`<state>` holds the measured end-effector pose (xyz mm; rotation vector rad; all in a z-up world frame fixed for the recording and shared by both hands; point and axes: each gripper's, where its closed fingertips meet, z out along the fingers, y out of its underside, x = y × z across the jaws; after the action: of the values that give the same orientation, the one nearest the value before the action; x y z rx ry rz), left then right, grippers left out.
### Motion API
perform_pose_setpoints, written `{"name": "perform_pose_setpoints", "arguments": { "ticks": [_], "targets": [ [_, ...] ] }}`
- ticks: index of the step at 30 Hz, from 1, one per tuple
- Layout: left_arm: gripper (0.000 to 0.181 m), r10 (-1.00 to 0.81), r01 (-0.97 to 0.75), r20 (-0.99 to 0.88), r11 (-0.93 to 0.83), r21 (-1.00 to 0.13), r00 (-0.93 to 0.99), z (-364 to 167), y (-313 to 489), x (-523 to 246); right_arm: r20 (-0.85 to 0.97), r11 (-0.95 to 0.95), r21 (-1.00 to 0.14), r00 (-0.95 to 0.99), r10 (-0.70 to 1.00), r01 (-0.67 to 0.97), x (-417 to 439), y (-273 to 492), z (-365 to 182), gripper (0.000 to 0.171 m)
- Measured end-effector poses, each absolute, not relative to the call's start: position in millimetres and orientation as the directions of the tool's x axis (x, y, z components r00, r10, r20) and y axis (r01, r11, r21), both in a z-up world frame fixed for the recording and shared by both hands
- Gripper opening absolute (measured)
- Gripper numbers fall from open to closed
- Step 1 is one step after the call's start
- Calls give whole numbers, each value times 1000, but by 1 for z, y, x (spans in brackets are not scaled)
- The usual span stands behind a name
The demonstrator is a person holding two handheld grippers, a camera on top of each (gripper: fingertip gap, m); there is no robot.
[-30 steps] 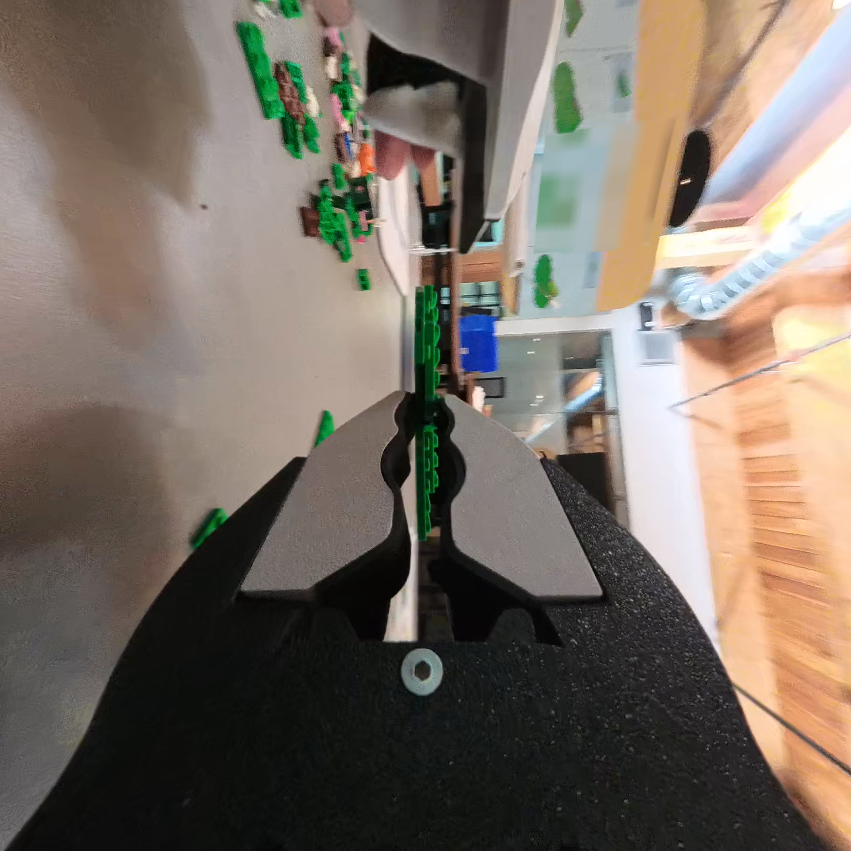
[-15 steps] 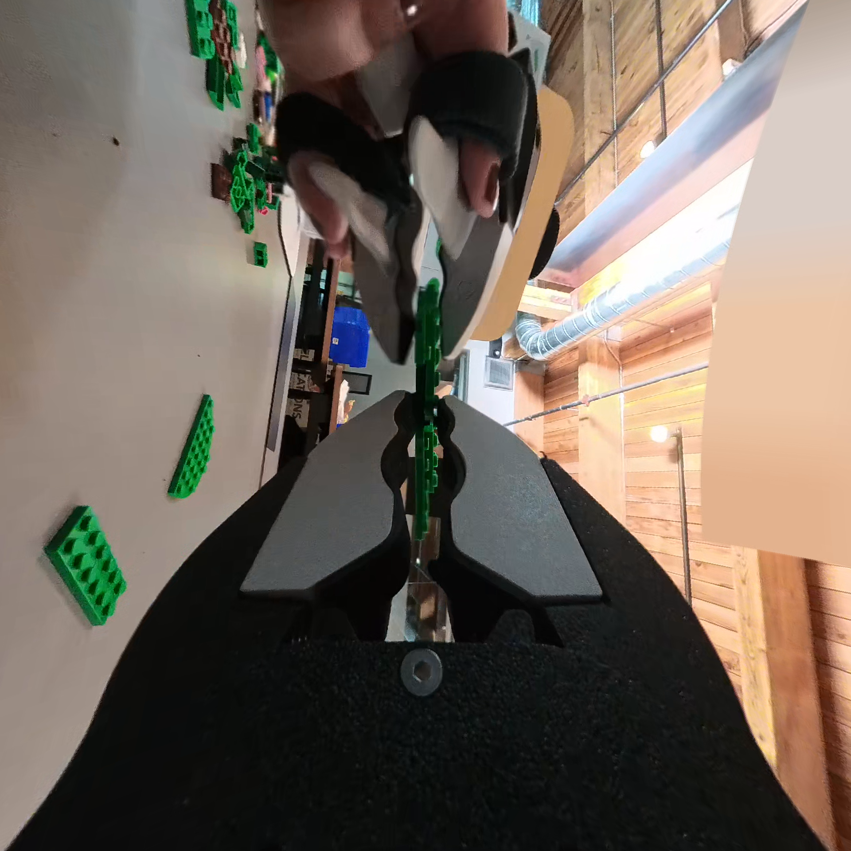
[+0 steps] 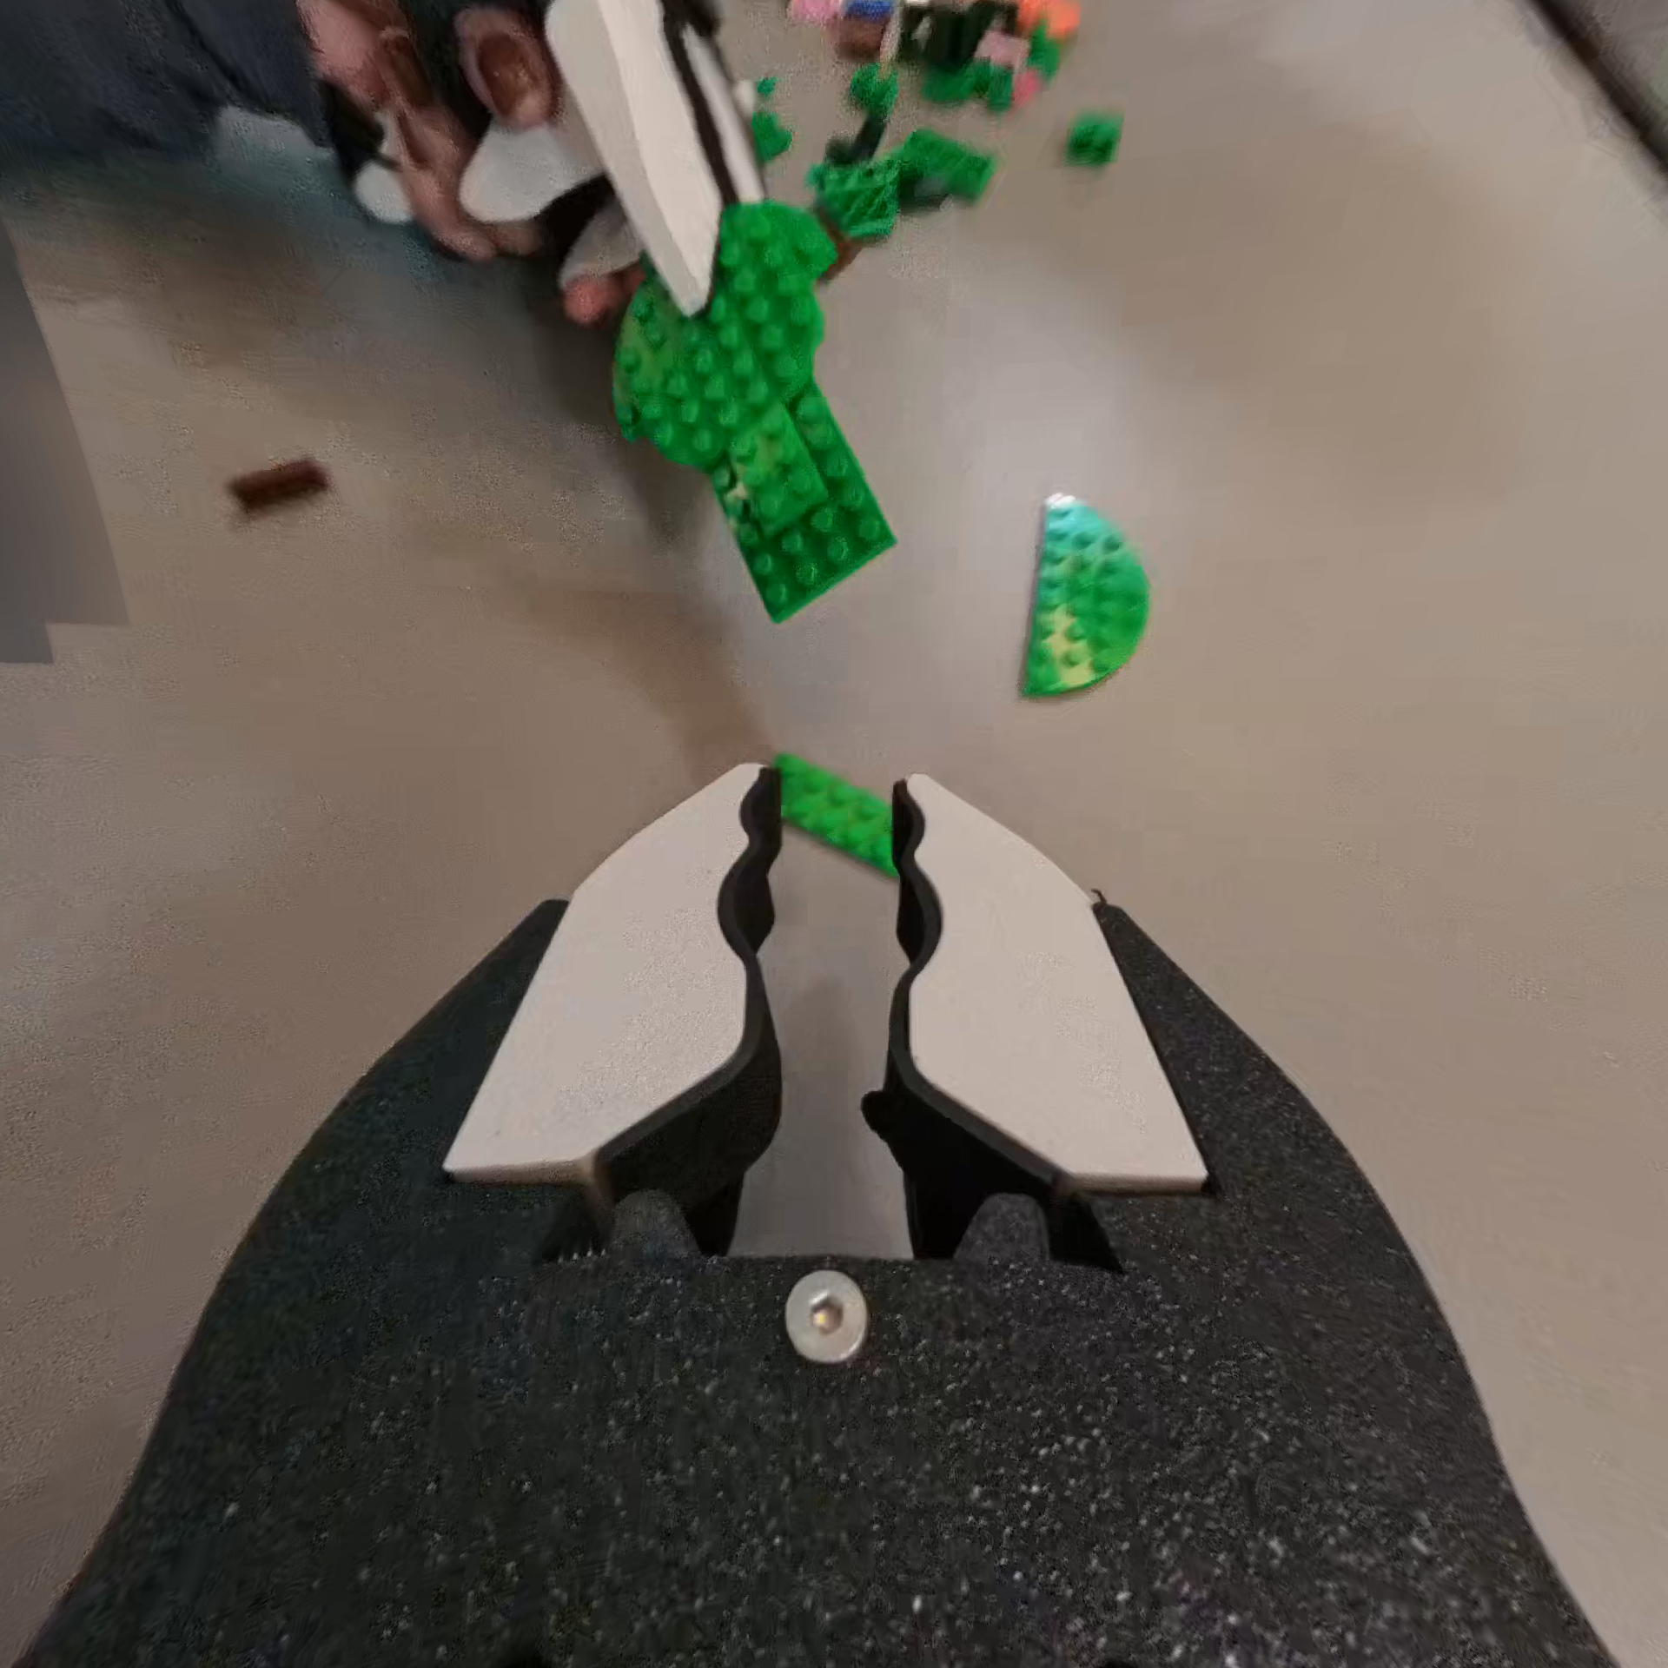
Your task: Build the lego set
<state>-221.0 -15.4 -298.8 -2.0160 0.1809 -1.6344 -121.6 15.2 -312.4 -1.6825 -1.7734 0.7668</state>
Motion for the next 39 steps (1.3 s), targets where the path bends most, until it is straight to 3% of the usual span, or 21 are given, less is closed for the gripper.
{"name": "perform_pose_setpoints", "arguments": {
  "ticks": [6, 9, 14, 21, 27, 33, 39],
  "targets": [
    [7, -417, 244, 866, -841, -482, 275, -297, -11, -232, -73, 159, -776, -338, 938, 611, -152, -53, -305, 15],
    [7, -422, 258, 853, -826, -502, 309, -297, -8, -239, -40, 294, -718, -458, 888, 631, -180, -100, -313, 14],
    [7, -428, 313, 832, -785, -535, 353, -294, 1, -248, -166, 107, -669, -289, 943, 735, -214, -141, -322, 11],
    [7, -447, 324, 828, -771, -549, 340, -289, 0, -246, 17, 104, -649, -122, 992, 754, -226, -144, -337, 20],
    [7, -439, 345, 848, -779, -524, 297, -288, 0, -245, 60, 1, -601, 44, 997, 800, -206, -126, -344, 12],
    [7, -437, 352, 858, -784, -511, 271, -288, -1, -242, 49, -153, -637, 238, 970, 755, -181, -112, -334, 13],
    [7, -445, 321, 856, -796, -513, 264, -289, -5, -232, 12, -208, -664, 289, 957, 718, -188, -124, -335, 13]
  ]
}}
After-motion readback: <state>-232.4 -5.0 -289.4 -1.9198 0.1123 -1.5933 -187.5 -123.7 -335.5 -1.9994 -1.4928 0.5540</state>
